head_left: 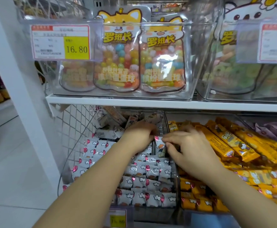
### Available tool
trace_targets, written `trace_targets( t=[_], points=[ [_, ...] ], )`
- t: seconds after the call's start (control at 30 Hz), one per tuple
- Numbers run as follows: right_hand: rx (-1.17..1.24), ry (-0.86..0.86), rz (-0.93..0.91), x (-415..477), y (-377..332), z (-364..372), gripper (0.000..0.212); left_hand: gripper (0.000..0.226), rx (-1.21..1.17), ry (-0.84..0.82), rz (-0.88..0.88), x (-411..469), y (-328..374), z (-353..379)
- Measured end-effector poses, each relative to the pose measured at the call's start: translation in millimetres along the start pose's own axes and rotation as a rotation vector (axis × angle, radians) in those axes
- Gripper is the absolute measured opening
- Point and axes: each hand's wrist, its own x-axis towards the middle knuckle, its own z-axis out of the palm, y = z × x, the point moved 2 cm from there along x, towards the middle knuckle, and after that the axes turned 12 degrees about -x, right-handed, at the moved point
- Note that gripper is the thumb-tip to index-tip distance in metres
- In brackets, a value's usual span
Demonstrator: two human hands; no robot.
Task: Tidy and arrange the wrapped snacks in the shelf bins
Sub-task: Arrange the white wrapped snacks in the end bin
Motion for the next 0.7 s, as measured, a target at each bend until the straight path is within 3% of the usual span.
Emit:
trace_targets(
  t=[0.07,0.2,0.37,0.47,0.7],
  points=[
    [-0.043,-0.069,-0.008,2,-1,2,0.032,0.017,-0.113,0.013,-0.005,-1,-1,-5],
    [-0.054,-0.132,-0.035,3,-3,4,0.037,0.027,-0.043,-0.078,0.008,-4,0,-7],
    [0.138,0.031,0.091,-1,4,-6,0.026,0.031,-0.111,-0.017,0.057,-19,-1,-11],
    [0.111,0.003,0.121,-5,9,-5,0.026,0.039,-0.006,-0.088,0.047,-26,3,1],
    [0.138,-0.056,0.113,-7,16,4,0.031,0.029,0.253,-0.076,-0.036,-11,6,20]
  ],
)
